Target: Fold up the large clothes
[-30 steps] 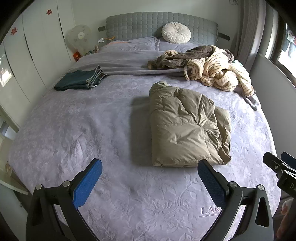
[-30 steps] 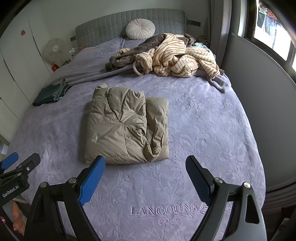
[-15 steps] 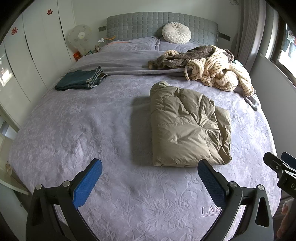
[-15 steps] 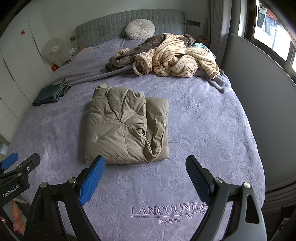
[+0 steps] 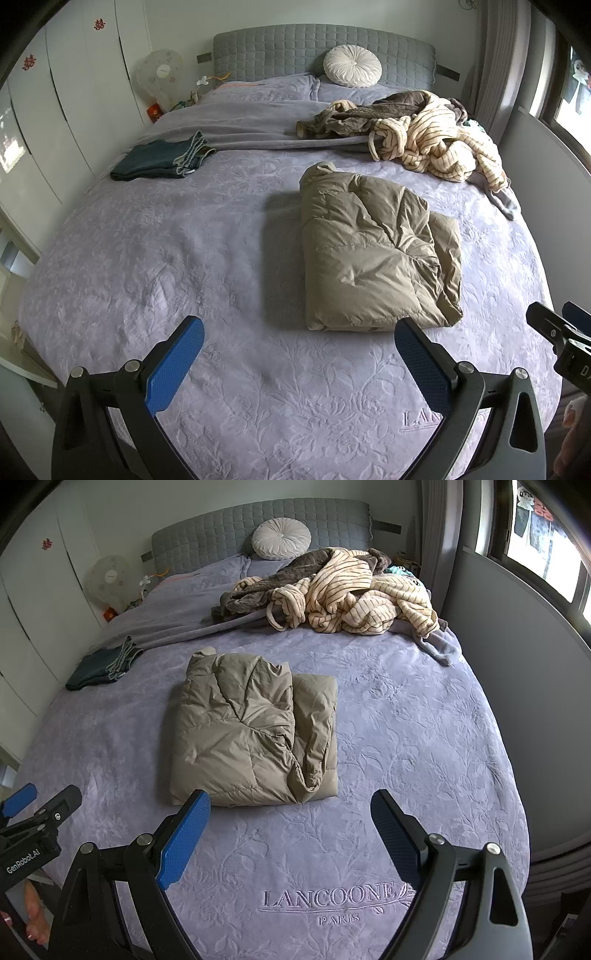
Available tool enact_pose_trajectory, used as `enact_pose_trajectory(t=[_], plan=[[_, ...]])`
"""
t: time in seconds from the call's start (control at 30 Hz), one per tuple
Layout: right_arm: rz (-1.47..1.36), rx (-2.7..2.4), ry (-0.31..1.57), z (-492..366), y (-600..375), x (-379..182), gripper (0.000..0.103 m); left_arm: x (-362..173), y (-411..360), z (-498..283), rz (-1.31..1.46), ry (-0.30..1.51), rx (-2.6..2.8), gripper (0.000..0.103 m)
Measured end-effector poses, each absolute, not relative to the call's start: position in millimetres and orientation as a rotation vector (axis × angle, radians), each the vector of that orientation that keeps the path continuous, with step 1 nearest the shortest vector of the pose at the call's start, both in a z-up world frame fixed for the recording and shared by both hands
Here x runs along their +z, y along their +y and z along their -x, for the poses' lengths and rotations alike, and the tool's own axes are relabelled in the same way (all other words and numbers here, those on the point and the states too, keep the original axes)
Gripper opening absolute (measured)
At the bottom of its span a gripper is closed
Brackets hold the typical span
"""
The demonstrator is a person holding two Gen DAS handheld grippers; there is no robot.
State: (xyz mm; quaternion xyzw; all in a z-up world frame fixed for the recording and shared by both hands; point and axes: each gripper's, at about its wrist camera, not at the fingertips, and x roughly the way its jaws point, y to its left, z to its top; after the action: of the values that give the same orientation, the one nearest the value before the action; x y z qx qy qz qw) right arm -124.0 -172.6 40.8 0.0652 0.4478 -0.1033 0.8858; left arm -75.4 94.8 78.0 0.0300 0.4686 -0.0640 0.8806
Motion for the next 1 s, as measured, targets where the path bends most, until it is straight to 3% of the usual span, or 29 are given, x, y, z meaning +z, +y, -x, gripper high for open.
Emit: enact_pose_trajectory(t=[1.0], plan=[[-0.137,-0.220,0.932,125.6,-169.0,41.1,0.090,78.5,97.9,71.7,-0.064,0.975,-0.140,0.103]])
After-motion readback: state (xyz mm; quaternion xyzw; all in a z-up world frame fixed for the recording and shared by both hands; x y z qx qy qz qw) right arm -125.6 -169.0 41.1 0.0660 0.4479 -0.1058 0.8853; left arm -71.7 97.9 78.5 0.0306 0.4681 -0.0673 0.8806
